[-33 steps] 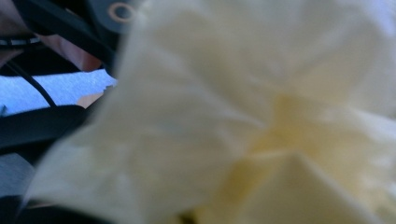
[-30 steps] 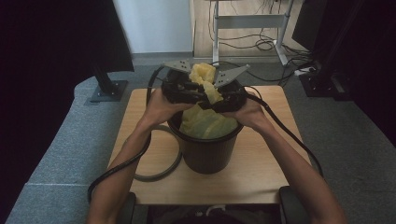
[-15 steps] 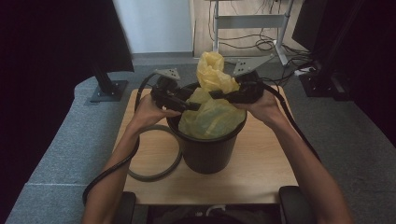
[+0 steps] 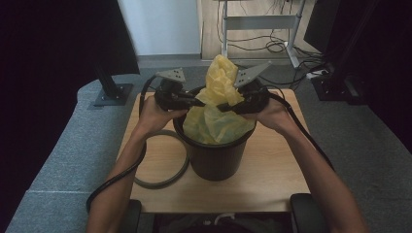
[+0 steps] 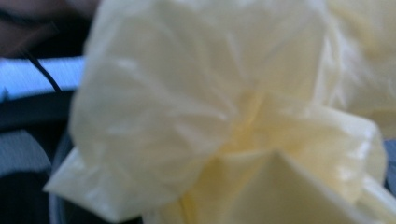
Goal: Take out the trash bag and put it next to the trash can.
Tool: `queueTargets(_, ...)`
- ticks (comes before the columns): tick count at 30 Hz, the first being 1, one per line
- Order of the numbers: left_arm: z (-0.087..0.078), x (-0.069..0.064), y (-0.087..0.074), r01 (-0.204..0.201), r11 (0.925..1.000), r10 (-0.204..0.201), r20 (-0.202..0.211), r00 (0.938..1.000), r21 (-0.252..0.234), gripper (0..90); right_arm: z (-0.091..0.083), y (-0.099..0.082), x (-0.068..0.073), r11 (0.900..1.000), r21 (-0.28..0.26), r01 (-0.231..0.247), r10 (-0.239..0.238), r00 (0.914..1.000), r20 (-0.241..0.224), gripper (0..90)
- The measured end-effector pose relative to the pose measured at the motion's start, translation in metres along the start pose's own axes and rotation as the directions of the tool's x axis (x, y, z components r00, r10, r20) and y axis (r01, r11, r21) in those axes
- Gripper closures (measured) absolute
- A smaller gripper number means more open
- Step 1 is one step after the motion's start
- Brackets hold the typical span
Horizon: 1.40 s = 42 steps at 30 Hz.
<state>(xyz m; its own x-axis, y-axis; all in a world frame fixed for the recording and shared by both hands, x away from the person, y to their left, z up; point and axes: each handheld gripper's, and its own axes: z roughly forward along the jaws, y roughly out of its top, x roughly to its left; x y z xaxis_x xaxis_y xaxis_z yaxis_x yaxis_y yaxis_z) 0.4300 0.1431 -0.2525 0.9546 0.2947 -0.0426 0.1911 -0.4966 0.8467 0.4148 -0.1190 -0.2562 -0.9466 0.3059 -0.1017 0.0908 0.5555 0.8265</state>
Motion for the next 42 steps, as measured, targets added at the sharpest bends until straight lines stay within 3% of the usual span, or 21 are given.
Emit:
queueTargets(2,-0.002,-0.004,0.005,-0.014,0.9999,0.014,0.011,0.9998,-0.009,87.9,0.007,0.0,0.001,0.9998,0.02,0.001,0.0,0.9997,-0.026,76.0)
queueTargets(4,0.001,-0.008,0.008,-0.027,0.9996,0.027,0.026,0.9993,-0.007,87.8,0.015,0.0,0.0,0.9998,0.019,-0.01,0.011,0.9979,-0.063,59.2)
queueTargets(7,0.009,-0.013,0.012,-0.037,0.9993,0.037,0.063,0.9973,-0.006,87.6,0.026,0.002,0.002,0.9997,0.012,-0.024,0.024,0.9989,-0.041,31.1)
queueTargets(10,0.019,-0.016,0.015,-0.046,0.9989,0.045,0.09,0.9949,0.008,87.3,0.035,0.004,0.003,0.9993,0.0,-0.037,0.037,0.9987,-0.034,23.5)
queueTargets(12,0.024,-0.017,0.015,-0.045,0.999,0.044,0.111,0.9928,0.007,87.4,0.039,0.006,0.004,0.9994,-0.004,-0.036,0.036,0.9992,-0.019,28.6)
queueTargets(15,0.025,-0.014,0.013,0.005,0.9995,-0.001,0.148,0.9891,-0.03,86.8,0.039,0.004,0.004,0.9997,-0.018,-0.016,0.016,0.9994,-0.029,52.6)
queueTargets(19,0.016,-0.006,0.009,0.061,0.9942,-0.045,0.176,0.9833,-0.088,70.5,0.035,0.0,0.007,0.9981,-0.058,0.022,-0.023,0.9993,-0.028,73.8)
queueTargets(21,0.01,-0.007,0.009,0.048,0.9953,-0.036,0.138,0.9897,-0.084,56.1,0.031,-0.002,0.005,0.9972,-0.072,0.02,-0.02,0.9998,-0.005,78.5)
queueTargets(24,-0.001,-0.01,0.006,0.022,0.9976,-0.017,0.079,0.9967,-0.065,45.1,0.025,-0.005,0.002,0.9964,-0.084,0.009,-0.008,0.9999,0.011,79.9)
queueTargets(27,-0.008,-0.009,0.002,0.001,0.9998,0.0,0.012,0.9999,-0.02,39.6,0.017,-0.009,-0.001,0.9952,-0.097,-0.01,0.013,0.9997,0.022,79.9)
queueTargets(31,0.001,-0.005,-0.012,0.002,0.9969,-0.003,0.007,1.0,0.078,38.5,0.006,-0.014,-0.005,0.9911,-0.129,-0.034,0.039,0.9987,0.034,79.9)
queueTargets(35,0.019,-0.004,-0.02,-0.016,0.982,0.019,-0.016,0.9997,0.188,46.6,0.001,-0.016,-0.007,0.9856,-0.158,-0.061,0.066,0.9976,0.024,79.6)
queueTargets(38,0.024,-0.003,-0.017,-0.005,0.9751,0.021,-0.067,0.9975,0.222,69.2,0.002,-0.017,-0.006,0.9858,-0.153,-0.068,0.069,0.9976,-0.001,79.6)
queueTargets(40,0.019,-0.002,-0.013,0.002,0.9855,0.016,-0.104,0.9944,0.17,82.7,0.005,-0.017,-0.005,0.9885,-0.138,-0.063,0.06,0.9979,-0.022,79.2)
queueTargets(42,0.011,-0.002,-0.009,0.013,0.9955,-0.003,-0.103,0.9947,0.094,88.7,0.008,-0.017,-0.004,0.9922,-0.108,-0.061,0.058,0.9977,-0.035,78.7)
